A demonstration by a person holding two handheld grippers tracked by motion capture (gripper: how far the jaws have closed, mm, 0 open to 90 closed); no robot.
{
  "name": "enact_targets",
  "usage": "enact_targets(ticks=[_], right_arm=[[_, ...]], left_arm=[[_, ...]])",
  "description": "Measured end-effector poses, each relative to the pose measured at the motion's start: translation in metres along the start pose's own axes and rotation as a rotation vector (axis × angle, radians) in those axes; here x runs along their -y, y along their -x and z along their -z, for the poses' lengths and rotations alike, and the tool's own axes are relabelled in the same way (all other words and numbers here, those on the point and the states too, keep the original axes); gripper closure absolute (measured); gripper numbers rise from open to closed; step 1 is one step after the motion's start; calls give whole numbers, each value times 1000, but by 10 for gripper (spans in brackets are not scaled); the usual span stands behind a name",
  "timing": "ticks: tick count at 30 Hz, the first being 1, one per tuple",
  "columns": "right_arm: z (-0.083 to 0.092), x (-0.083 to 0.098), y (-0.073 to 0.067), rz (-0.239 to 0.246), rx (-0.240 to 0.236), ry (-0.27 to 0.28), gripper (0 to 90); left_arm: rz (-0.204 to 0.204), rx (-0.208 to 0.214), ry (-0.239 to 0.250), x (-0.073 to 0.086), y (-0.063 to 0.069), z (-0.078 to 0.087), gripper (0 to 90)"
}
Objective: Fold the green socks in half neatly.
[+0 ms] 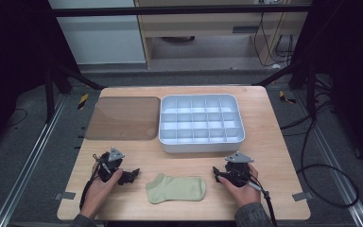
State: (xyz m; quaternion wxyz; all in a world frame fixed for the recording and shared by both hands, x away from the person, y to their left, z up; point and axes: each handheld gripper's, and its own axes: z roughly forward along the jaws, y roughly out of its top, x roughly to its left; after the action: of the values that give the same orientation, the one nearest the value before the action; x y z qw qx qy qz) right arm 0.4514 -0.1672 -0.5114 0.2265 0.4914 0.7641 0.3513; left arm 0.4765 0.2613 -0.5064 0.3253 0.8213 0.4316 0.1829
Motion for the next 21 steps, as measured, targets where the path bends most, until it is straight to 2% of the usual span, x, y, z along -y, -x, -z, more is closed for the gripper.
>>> enact_targets(ticks=[5,8,12,15,18,19,20,21], right_arm=[[0,0,-1,-5,6,0,239],[1,0,-1,-3,4,1,242],[1,1,-1,-1,3,-1,258],[4,1,-2,7,-6,-4,328],[8,-1,-5,21,-17,-1,401],[8,-1,-5,21,-17,-1,401],[12,-4,-7,31,-32,8,449],[12,-4,-7,31,-32,8,449]], left_arm=[[-16,28,-14,-3,7,2,14],[-15,60,0,-7,14,6,30],[-31,75,-3,-10,19,11,35],[-17,103,-3,-8,23,15,43],[-27,114,0,-6,27,22,52],[-22,126,7,-6,29,24,52],[-37,149,13,-7,32,28,58],[-37,149,13,-7,32,28,65]])
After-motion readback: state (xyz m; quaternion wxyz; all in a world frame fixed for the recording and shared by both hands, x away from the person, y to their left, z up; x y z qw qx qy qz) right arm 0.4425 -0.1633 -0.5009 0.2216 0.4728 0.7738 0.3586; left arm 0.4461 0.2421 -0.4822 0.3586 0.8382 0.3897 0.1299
